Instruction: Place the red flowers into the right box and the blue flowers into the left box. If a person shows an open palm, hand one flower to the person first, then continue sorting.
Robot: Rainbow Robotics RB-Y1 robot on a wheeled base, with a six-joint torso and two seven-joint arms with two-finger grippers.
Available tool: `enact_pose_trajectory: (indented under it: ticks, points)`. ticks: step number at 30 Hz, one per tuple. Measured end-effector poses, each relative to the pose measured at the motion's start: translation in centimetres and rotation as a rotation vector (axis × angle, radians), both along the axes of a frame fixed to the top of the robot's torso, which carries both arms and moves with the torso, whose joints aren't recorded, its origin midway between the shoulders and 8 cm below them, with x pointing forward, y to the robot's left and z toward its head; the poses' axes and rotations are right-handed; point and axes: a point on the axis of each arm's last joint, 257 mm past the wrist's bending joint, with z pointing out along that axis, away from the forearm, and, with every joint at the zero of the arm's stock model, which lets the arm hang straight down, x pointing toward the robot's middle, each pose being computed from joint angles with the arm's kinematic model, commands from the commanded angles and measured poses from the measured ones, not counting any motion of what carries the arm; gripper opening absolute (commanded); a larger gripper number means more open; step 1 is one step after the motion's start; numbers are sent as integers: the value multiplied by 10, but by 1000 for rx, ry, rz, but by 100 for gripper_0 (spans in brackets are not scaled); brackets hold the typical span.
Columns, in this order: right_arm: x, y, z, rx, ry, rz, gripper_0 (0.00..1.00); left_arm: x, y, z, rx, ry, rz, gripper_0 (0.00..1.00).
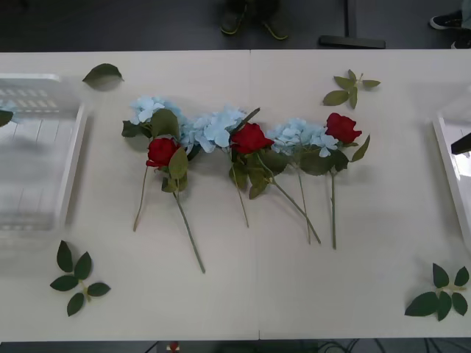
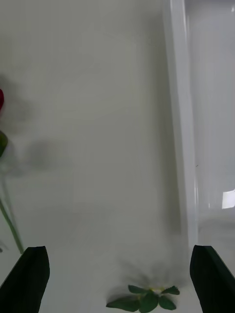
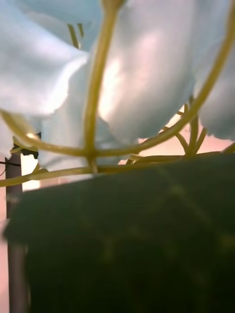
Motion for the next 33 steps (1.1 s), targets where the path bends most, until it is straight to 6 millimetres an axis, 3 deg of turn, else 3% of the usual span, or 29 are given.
enact_pose_trajectory:
  ticks: [2,4,10,15,23,28,33]
  points:
    - [-4,13,6,-10,7,25,83,-2,-1,-5,6,13,-6,17]
    - [-3,26,10,-20,-3,50,83,-2,-2,-6,7,16,-9,41]
    - [-7,71,-1,10,25,-80,83,-2,-3,-6,7,15,-10,71]
    - [-5,93,-31,-69,17,-47,83,0,-6,-5,6,13,-18,97]
    - [7,138,-85,-98,-4,-156,84,0,-31,-5,-23,30,-52,100]
    - [10,171,-109,-109,-8,-138,83,0,-68,7,-23,44,-115,100]
    - [23,189,-120,-83,-46,-150,84,2,-116,31,-76,24,-188,100]
